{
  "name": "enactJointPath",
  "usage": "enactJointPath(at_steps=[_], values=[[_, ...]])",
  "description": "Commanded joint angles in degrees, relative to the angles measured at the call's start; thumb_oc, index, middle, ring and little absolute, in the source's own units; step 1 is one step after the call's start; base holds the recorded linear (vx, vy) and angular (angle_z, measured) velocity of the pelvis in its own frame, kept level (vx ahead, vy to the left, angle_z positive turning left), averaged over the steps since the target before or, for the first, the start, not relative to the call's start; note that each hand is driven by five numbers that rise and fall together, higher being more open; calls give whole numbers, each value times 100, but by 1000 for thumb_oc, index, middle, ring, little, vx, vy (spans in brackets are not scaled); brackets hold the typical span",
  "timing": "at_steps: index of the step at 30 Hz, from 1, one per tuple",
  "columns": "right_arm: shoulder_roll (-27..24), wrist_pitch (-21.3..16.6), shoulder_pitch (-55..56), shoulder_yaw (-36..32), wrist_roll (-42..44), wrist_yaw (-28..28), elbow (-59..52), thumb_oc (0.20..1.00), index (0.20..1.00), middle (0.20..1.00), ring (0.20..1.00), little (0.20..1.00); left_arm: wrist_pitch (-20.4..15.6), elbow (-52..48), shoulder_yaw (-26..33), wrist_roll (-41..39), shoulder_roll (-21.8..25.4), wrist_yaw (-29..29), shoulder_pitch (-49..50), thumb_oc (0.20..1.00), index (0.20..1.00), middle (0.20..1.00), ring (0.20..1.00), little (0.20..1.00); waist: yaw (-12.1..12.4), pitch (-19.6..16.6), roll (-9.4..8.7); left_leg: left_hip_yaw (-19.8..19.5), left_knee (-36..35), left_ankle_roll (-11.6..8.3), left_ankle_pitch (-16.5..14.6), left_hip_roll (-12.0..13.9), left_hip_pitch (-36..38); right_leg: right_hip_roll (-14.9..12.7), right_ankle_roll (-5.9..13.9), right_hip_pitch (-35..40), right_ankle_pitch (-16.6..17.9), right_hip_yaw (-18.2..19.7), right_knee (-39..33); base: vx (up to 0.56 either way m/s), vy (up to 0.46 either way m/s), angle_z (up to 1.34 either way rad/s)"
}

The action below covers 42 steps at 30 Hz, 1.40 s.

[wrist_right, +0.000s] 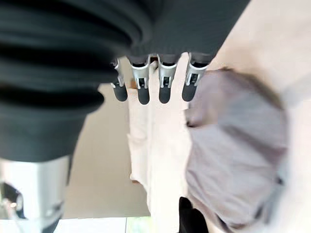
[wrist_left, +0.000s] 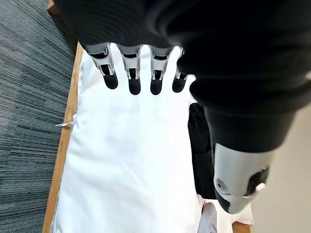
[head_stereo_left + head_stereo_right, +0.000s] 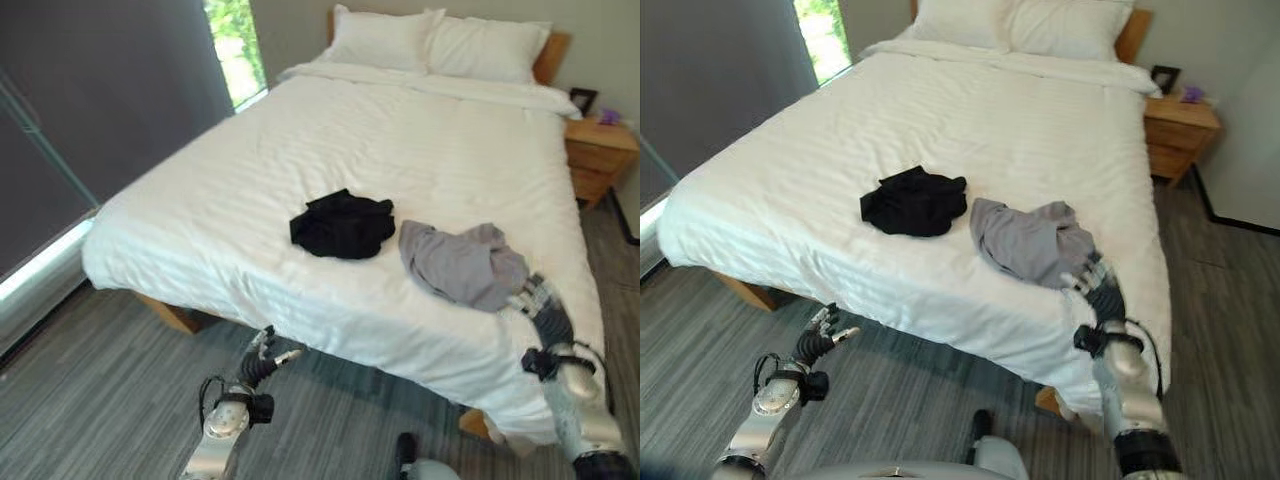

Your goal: Pick up bed clothes into laundry basket.

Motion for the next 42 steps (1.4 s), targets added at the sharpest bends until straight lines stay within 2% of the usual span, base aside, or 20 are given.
enactJointPath(at_steps=[1,4,6,8,10,12,16,21,22,23,24,26,28,29,32,36,39,40,41,42], values=[[-1155,-98,-914,264,-583,-22,751,1000,1000,1000,1000,1000,-190,-289,-289,-214,474,-287,123,1000,1000,1000,1000,1000,95,-127,-294,-105,-215,-32,630,-81,-556,-341,798,913,-704,-283,-33,54,-38,34],[-1752,-25,-1859,1115,-805,231,1511,1000,1000,1000,1000,1000,-197,-202,-485,-331,496,-343,215,1000,1000,1000,1000,1000,176,-114,-335,-143,-298,-73,662,-63,-550,-299,783,959,-727,-322,-84,54,-28,16],[-2039,119,-3207,2229,-1330,224,2700,1000,1000,1000,1000,1000,-195,-297,-673,-478,556,-383,257,1000,1000,1000,1000,1000,254,-40,-340,-215,-320,-109,709,-47,-632,-270,775,901,-703,-373,-110,10,-20,-12],[-2022,277,-3980,2752,-1817,113,3447,1000,1000,1000,1000,1000,-187,-356,-724,-581,623,-384,280,1000,1000,1000,1000,1000,338,16,-342,-259,-325,-123,735,-38,-719,-248,770,842,-684,-397,-134,-27,-11,-17],[-1710,437,-4922,3091,-2156,-184,4751,1000,1000,1000,1000,1000,-146,-401,-739,-708,710,-330,265,1000,1000,1000,1000,1000,459,161,-294,-338,-315,-137,784,-35,-917,-236,764,706,-643,-422,-168,-67,-13,-8],[-1587,508,-5343,3349,-2484,-257,5359,1000,1000,1000,1000,1000,-131,-416,-716,-753,787,-319,247,1000,1000,1000,1000,1000,546,286,-260,-421,-305,-145,826,-43,-1086,-239,765,588,-616,-456,-183,-91,-16,31],[-1480,603,-5716,3644,-3011,-362,5803,1000,1000,1000,1000,1000,-156,-544,-606,-847,967,-261,236,1000,1000,1000,1000,1000,666,593,-128,-599,-248,-155,938,-91,-1531,-251,747,213,-546,-503,-174,-118,-14,19],[-1300,661,-5528,3216,-2679,-566,6101,1000,1000,1000,1000,1000,-168,-619,-450,-1111,925,-169,329,1000,1000,1000,1000,1000,814,849,68,-782,-321,-168,1114,-173,-2014,-257,736,-259,-443,-531,-228,-89,-11,11],[-1140,649,-5269,3190,-2773,-533,6218,1000,1000,1000,1000,1000,-142,-608,-444,-1098,843,-149,353,1000,1000,1000,1000,1000,894,994,194,-840,-341,-182,1179,-213,-2202,-251,726,-446,-412,-519,-237,-52,0,6],[-1140,650,-5268,3189,-2774,-533,6218,928,928,928,928,928,-143,-607,-446,-1097,842,-149,353,1000,1000,1000,1000,1000,896,989,193,-839,-340,-182,1178,-212,-2208,-250,725,-452,-411,-518,-237,-24,-3,9],[-1017,670,-5165,3201,-2888,-496,6331,200,200,200,200,200,-140,-591,-491,-1051,811,-162,329,1000,1000,1000,1000,1000,928,1024,231,-852,-341,-180,1178,-221,-2225,-248,723,-467,-420,-528,-237,13,1,9],[-813,659,-4851,3152,-2923,-438,6270,200,200,200,200,200,-146,-542,-557,-964,807,-152,235,1000,1000,1000,1000,1000,915,1048,274,-849,-338,-179,1182,-228,-2225,-244,717,-464,-437,-504,-237,36,12,5],[-295,550,-3906,3392,-3417,-317,5581,200,200,200,200,200,-229,-806,-451,-674,1047,-49,-125,1000,1000,1000,1000,1000,715,1026,253,-737,-351,-175,1116,-209,-2121,-220,714,-416,-468,-415,-237,61,38,-2],[-294,558,-3889,3384,-3422,-316,5565,200,200,200,200,200,-225,-813,-451,-673,1052,-49,-115,1000,1000,1000,1000,1000,721,1025,249,-732,-351,-175,1113,-208,-2113,-219,714,-410,-470,-411,-237,38,34,-9],[-277,536,-3181,3315,-3556,-164,4891,200,200,200,200,200,-293,-1192,-291,-436,1396,22,-579,1000,1000,1000,1000,1000,505,975,199,-645,-370,-182,1055,-186,-2021,-210,711,-366,-507,-334,-237,30,25,-17],[-193,549,-2117,2746,-3392,-170,4213,200,200,200,200,200,-400,-1611,-475,275,2117,406,-2536,1000,1000,1000,1000,1000,97,849,135,-460,-400,-205,921,-137,-1802,-204,743,-250,-559,-264,-237,50,38,-8],[-100,530,-1414,2376,-3247,-147,3626,200,200,200,200,200,-215,-1308,-916,1545,2283,813,-3846,1000,1000,1000,1000,1000,-169,749,63,-334,-400,-200,866,-129,-1713,-206,785,-217,-547,-202,-237,41,27,-27],[-45,479,-910,2155,-3089,-60,3054,200,200,200,200,200,-98,-941,-1147,1950,2270,939,-4562,1000,1000,1000,1000,1000,-397,657,8,-218,-400,-197,813,-103,-1650,-193,814,-211,-553,-117,-237,51,24,-32],[-52,498,-874,2121,-3093,-51,3014,200,200,200,200,200,-108,-911,-1182,1948,2257,949,-4595,1000,1000,1000,1000,1000,-373,656,7,-215,-400,-196,810,-103,-1648,-193,815,-211,-554,-114,-237,80,55,-51],[-74,380,-201,1908,-2870,170,2111,200,200,200,200,200,62,-68,-1410,2086,2248,1158,-5299,1000,1000,1000,1000,1000,-653,548,-82,-7,-400,-193,756,-57,-1559,-169,853,-222,-525,27,-237,73,43,-74]])
